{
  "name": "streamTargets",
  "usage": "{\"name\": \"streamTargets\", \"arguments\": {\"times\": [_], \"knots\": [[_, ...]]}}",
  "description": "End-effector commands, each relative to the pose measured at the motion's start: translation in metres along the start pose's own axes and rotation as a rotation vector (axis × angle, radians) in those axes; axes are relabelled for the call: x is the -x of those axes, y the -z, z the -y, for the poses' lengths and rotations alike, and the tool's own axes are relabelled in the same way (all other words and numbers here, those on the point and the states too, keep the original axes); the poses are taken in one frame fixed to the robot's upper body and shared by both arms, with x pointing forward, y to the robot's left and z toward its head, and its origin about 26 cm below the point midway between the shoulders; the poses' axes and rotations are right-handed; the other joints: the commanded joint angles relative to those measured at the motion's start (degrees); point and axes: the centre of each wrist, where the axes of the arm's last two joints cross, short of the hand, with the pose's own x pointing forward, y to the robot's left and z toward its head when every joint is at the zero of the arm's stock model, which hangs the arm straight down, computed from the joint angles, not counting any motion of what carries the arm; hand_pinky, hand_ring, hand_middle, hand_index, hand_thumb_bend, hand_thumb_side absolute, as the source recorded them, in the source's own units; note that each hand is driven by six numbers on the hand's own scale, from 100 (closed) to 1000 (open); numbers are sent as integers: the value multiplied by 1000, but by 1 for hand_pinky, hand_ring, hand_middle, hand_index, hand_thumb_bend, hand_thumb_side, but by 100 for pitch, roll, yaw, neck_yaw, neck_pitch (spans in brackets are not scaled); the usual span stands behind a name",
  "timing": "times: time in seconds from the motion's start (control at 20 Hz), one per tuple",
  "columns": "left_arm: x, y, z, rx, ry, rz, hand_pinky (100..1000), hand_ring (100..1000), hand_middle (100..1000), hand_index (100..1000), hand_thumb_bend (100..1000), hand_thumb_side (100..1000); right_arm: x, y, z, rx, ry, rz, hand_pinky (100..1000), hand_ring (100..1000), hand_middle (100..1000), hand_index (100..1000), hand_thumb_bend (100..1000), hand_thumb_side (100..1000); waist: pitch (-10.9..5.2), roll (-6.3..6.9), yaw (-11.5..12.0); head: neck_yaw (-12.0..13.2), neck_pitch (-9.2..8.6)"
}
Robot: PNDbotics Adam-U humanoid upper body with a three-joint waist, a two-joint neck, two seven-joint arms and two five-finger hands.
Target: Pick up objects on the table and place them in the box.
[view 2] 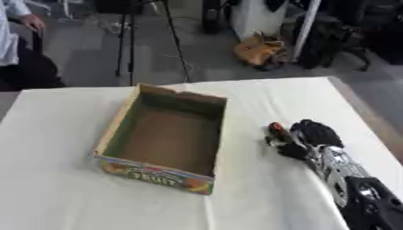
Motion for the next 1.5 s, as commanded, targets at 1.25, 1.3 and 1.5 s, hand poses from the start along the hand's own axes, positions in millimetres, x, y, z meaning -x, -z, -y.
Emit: {"name": "streamTargets", "arguments": {"times": [1.25, 1.3, 1.5], "knots": [[-5, 5, 2, 11, -20, 31, 695, 936, 950, 745, 100, 1000, 22, 9, 43, 14, -13, -4, 904, 930, 923, 912, 673, 1000, -18, 86, -14, -79, -129], [-5, 5, 2, 12, -19, 31, 695, 937, 951, 745, 100, 1000, 22, 9, 44, 15, -11, -5, 901, 925, 919, 909, 667, 1000, -21, 84, -18, -79, -129], [-5, 5, 2, 13, -19, 29, 695, 937, 952, 745, 100, 1000, 24, 9, 48, 25, -9, -10, 901, 924, 919, 909, 662, 1000, -28, 81, -28, -79, -137]]}}
